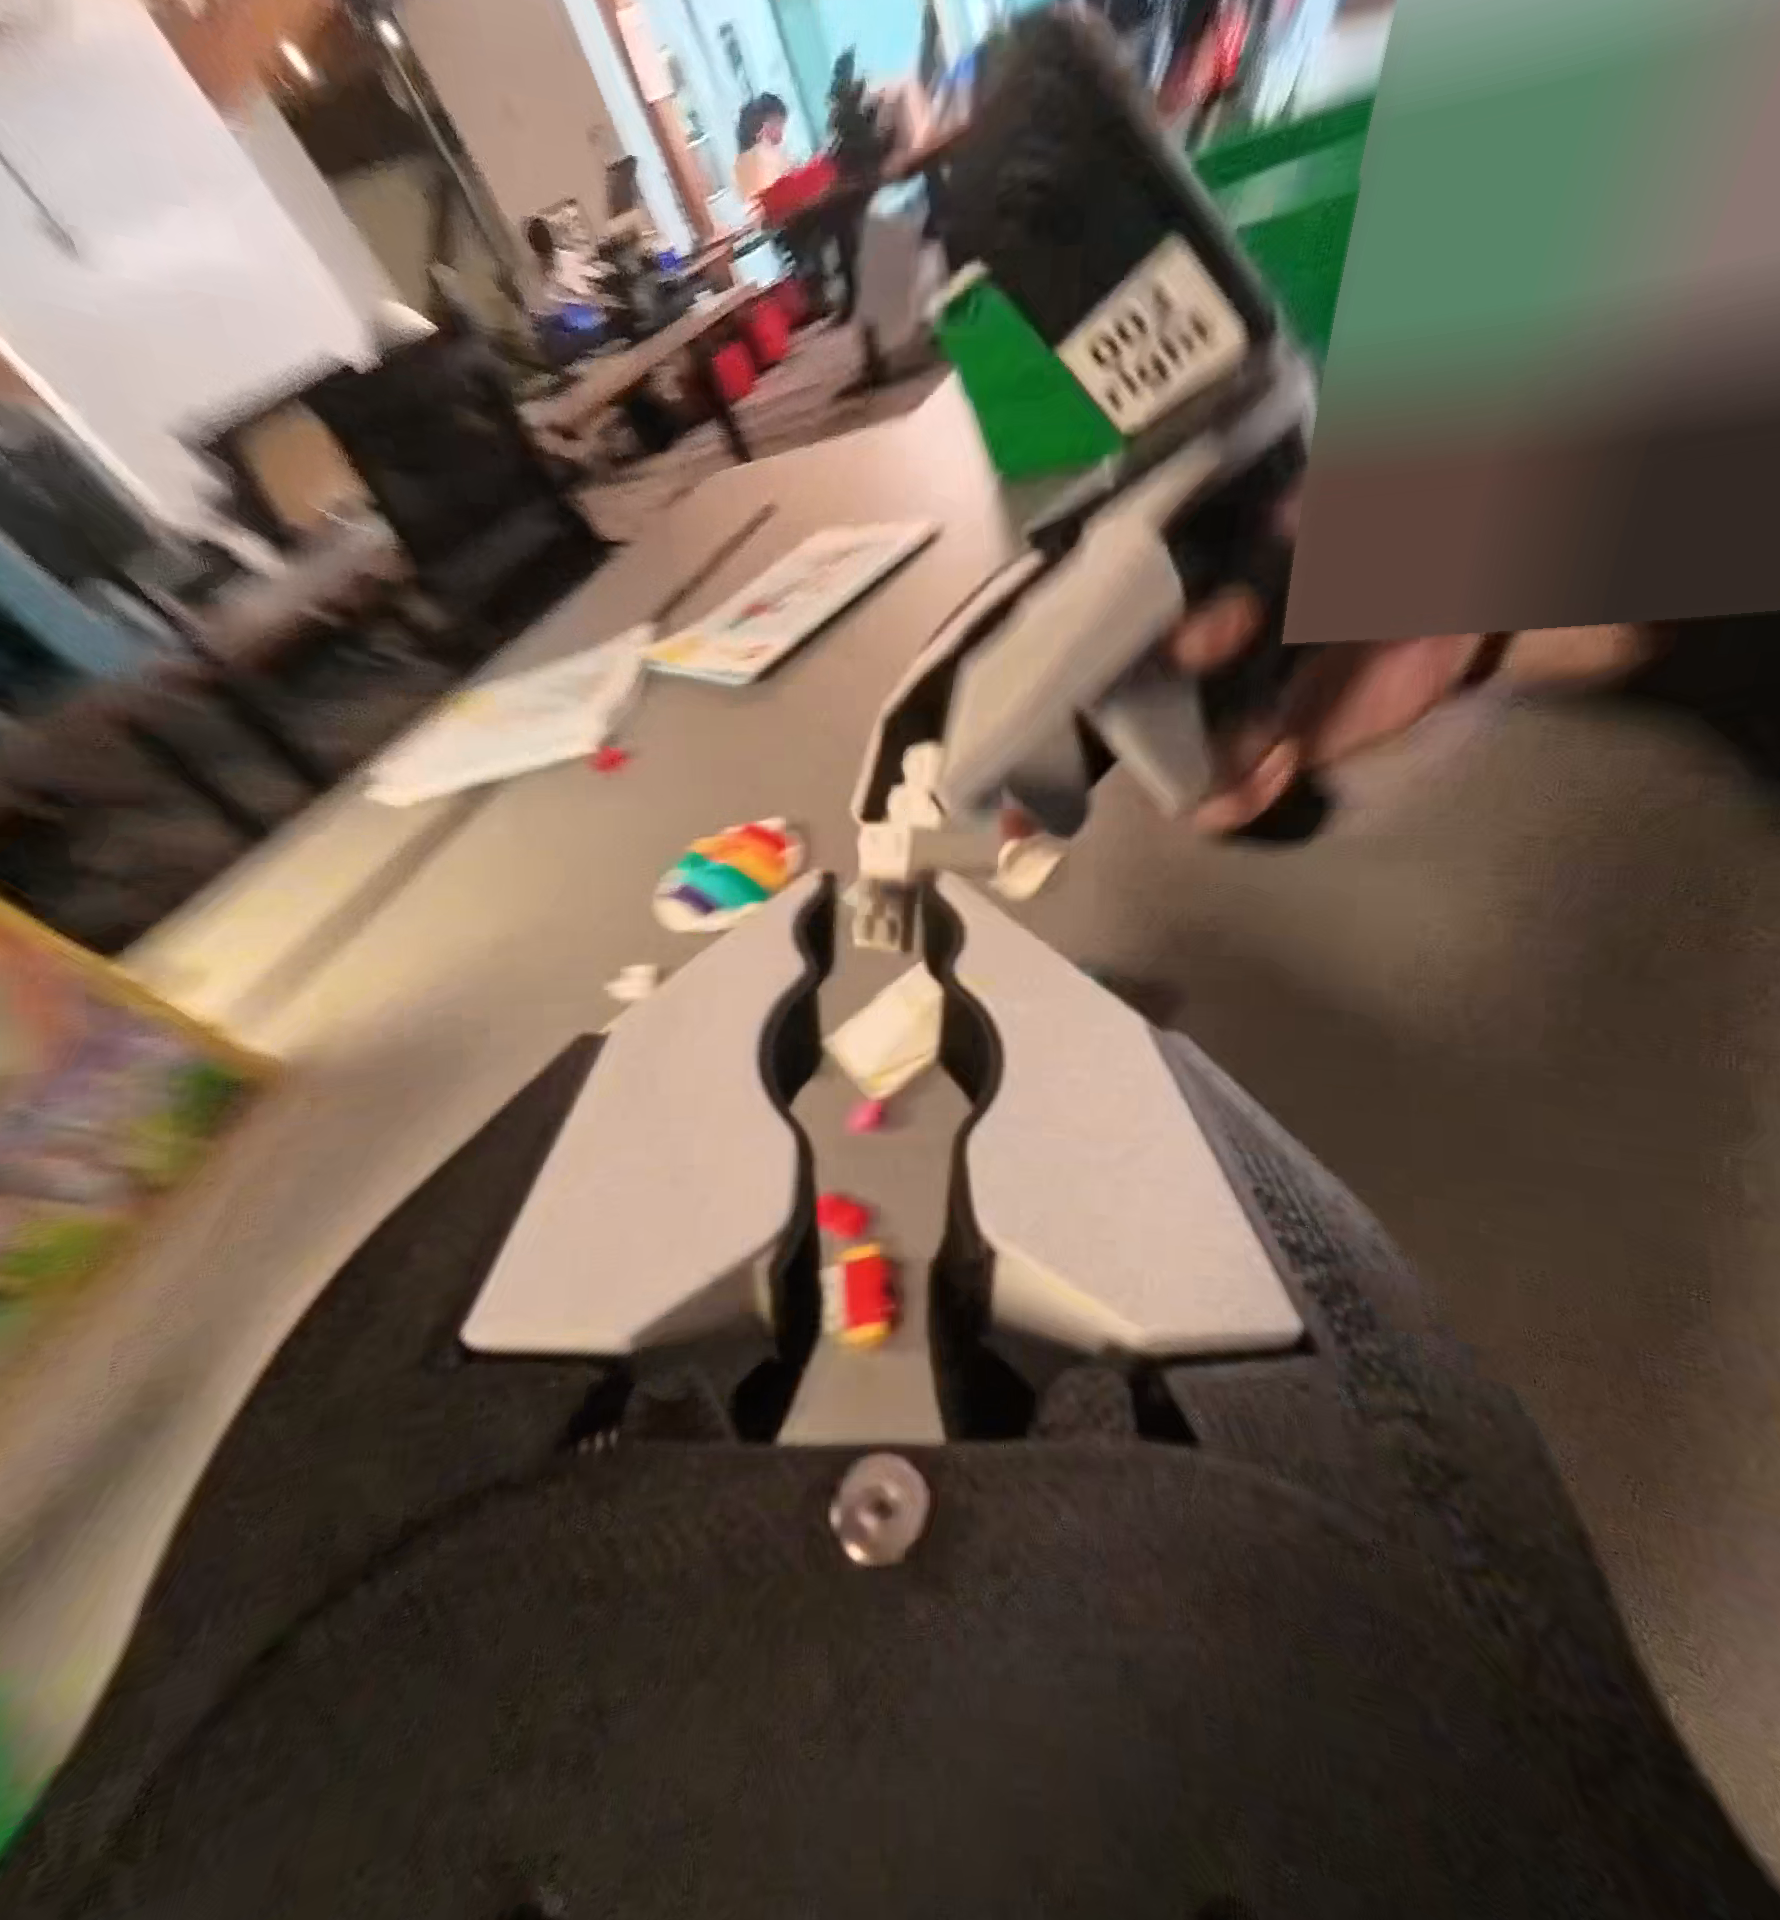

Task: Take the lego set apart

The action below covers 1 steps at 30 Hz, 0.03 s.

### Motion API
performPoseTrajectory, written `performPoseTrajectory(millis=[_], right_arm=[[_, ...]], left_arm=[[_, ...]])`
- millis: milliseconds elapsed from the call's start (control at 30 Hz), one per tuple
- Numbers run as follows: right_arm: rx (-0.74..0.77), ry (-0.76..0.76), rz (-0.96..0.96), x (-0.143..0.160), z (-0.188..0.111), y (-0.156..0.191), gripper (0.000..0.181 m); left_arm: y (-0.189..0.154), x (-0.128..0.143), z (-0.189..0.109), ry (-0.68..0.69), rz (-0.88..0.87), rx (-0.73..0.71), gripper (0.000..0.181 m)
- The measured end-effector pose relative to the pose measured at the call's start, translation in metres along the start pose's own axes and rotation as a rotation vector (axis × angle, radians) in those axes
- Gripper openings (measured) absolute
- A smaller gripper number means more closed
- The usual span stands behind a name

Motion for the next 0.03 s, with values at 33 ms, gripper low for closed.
performPoseTrajectory(millis=[33], right_arm=[[0.064, 0.045, -0.124, 0.0007, -0.0013, 0.0013, 0.018]], left_arm=[[0.0056, -0.0010, -0.0024, -0.056, -0.163, 0.123, 0.023]])
Point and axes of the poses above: each gripper's, where its closed fingertips meet, z out along the fingers, x out of its underside, y = z × x across the jaws, the point moved 6 cm from there along -z, back along the fingers, and after that the axes turned 11 degrees about y, right-handed, at the moved point
